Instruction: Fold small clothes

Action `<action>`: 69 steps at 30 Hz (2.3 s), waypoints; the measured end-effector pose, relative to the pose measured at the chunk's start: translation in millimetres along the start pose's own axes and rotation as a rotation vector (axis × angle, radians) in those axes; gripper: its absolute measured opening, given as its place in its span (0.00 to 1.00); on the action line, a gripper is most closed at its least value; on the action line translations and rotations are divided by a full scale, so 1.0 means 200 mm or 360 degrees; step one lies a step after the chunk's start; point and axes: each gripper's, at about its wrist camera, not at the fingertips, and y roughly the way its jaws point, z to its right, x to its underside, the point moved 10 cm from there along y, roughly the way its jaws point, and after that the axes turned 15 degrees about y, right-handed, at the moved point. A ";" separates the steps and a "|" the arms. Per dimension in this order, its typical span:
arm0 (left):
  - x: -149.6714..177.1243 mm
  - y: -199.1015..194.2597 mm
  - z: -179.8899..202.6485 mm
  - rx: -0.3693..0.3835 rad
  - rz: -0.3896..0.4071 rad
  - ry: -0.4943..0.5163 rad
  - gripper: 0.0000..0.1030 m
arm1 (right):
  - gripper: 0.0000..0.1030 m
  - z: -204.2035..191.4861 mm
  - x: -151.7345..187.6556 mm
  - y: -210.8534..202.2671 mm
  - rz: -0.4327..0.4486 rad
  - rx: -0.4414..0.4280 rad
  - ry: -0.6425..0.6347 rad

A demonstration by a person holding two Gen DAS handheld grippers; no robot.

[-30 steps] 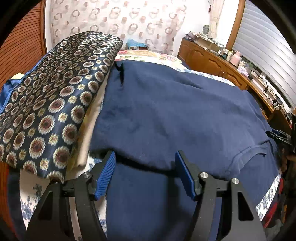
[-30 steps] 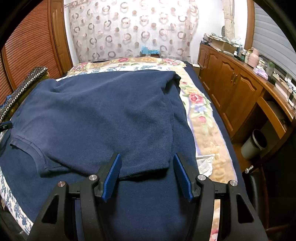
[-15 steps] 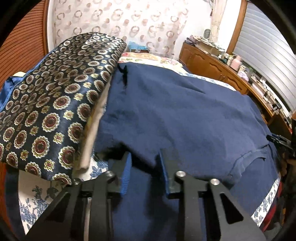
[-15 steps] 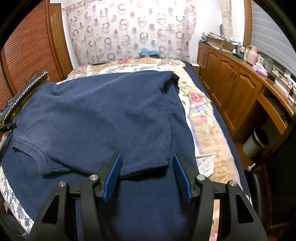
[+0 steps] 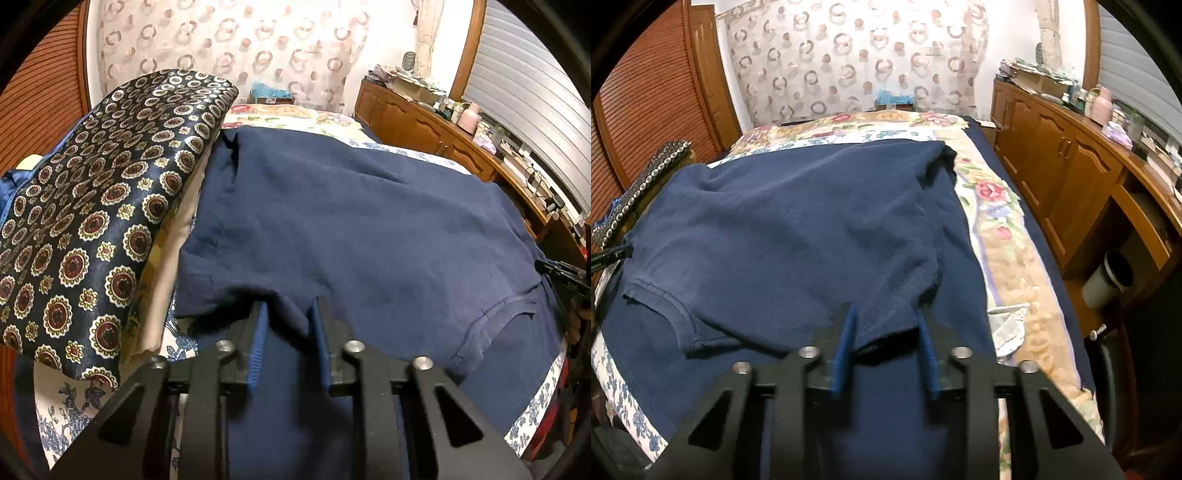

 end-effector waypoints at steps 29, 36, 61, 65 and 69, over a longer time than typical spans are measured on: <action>0.07 -0.59 0.13 0.0086 0.0402 0.0015 0.01 | 0.07 0.00 0.11 -0.48 0.0325 -0.0151 -0.0083; 0.19 -0.53 0.17 0.0072 0.0291 0.0020 0.01 | 0.07 0.04 0.22 -0.46 0.0224 -0.0136 -0.0069; 0.27 -0.40 0.06 -0.0052 0.0138 0.0017 0.61 | 0.41 -0.26 0.24 -0.05 0.0187 -0.0116 -0.0190; 0.27 -0.37 0.06 -0.0069 0.0105 0.0018 0.65 | 0.41 -0.38 0.31 0.09 0.0101 -0.0199 -0.0242; 0.29 -0.34 0.04 -0.0097 0.0066 0.0010 0.66 | 0.41 -0.46 0.34 0.21 0.0039 -0.0244 -0.0289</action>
